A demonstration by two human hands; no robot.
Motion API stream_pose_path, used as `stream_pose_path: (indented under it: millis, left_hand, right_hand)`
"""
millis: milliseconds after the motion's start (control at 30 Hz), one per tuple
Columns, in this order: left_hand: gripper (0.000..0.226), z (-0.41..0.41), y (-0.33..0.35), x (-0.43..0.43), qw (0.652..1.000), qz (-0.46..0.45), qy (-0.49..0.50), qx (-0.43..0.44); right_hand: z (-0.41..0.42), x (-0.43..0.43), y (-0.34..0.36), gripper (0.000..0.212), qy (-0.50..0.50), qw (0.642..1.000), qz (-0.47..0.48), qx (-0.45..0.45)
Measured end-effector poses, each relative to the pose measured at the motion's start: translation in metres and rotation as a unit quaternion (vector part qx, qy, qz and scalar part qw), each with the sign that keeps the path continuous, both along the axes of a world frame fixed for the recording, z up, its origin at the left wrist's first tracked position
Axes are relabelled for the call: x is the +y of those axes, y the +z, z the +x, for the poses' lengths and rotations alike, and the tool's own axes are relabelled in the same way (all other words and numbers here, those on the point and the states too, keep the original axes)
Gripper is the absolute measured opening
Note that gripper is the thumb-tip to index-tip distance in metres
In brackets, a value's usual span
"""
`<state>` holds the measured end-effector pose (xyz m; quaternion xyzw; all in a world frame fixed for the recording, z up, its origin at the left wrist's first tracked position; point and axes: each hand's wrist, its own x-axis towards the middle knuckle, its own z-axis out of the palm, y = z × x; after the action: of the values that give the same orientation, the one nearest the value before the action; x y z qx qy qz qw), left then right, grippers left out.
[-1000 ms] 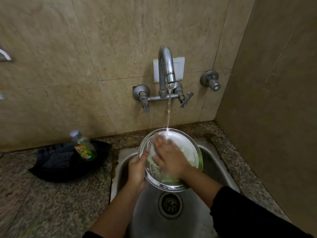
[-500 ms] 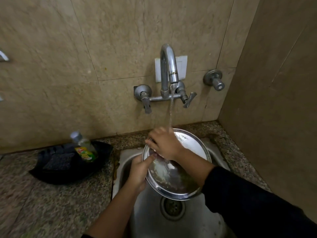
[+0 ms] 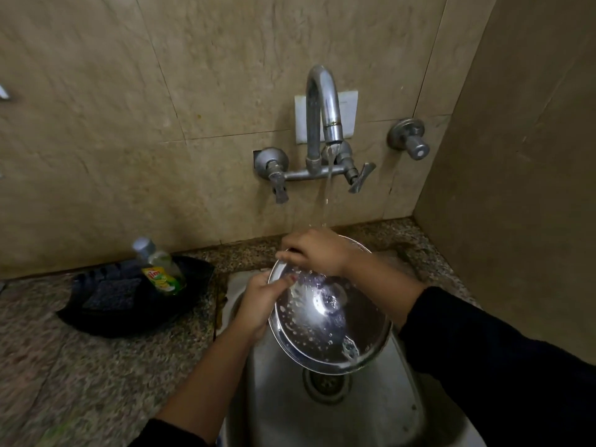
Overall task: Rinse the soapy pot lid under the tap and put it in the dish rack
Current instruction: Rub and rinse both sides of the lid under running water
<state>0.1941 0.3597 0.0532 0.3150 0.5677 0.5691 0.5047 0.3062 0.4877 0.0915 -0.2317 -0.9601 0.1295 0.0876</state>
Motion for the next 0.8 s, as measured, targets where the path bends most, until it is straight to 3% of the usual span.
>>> stream_pose_path:
  millis: [33, 100, 167, 200, 267, 333, 400, 467, 533, 600, 700, 800]
  left_hand:
    - [0.009, 0.001, 0.000, -0.001, 1.000, 0.006, 0.007, -0.001]
    - [0.008, -0.001, -0.001, -0.005, 0.999, 0.018, 0.039, -0.013]
    - [0.008, -0.002, -0.005, -0.010, 0.995, 0.020, 0.089, -0.039]
    - [0.009, -0.003, -0.006, -0.012, 0.994, 0.011, 0.100, -0.053]
    - [0.016, -0.007, -0.006, -0.011, 0.993, -0.042, 0.066, -0.088]
    - [0.026, -0.012, 0.005, -0.007, 0.988, -0.104, -0.026, -0.113]
    - [0.030, -0.018, 0.017, 0.001, 0.984, -0.106, -0.106, -0.093]
    - [0.022, -0.019, 0.026, 0.009, 0.987, -0.079, -0.131, -0.046]
    - [0.019, -0.013, 0.028, 0.010, 0.991, -0.065, -0.119, -0.014]
    - [0.019, -0.010, 0.023, 0.004, 0.995, -0.053, -0.090, -0.009]
    - [0.021, -0.018, 0.012, -0.003, 0.998, -0.052, -0.030, -0.016]
    - [0.018, -0.019, 0.015, 0.003, 0.998, -0.040, -0.042, 0.001]
  right_hand:
    - [0.003, 0.002, 0.001, 0.033, -0.008, 1.000, -0.008, 0.013]
    - [0.022, 0.010, -0.002, 0.041, -0.116, 0.987, -0.090, 0.072]
    - [0.040, 0.014, -0.009, 0.056, -0.256, 0.935, -0.185, 0.162]
    - [0.043, 0.014, -0.013, 0.058, -0.297, 0.919, -0.187, 0.177]
    - [0.039, 0.011, -0.016, 0.060, -0.329, 0.927, -0.115, 0.135]
    - [0.027, 0.007, -0.005, 0.067, -0.314, 0.945, -0.037, 0.082]
    - [0.009, 0.001, 0.004, 0.071, -0.235, 0.971, 0.021, 0.023]
    - [-0.010, -0.011, 0.005, 0.064, -0.138, 0.988, 0.076, -0.002]
    - [-0.015, -0.015, -0.001, 0.056, -0.107, 0.989, 0.096, 0.022]
    - [-0.001, -0.004, -0.007, 0.056, -0.164, 0.982, 0.078, 0.046]
    - [0.032, 0.013, -0.009, 0.057, -0.280, 0.956, -0.032, 0.080]
    - [0.021, 0.002, 0.002, 0.047, -0.171, 0.983, -0.034, 0.065]
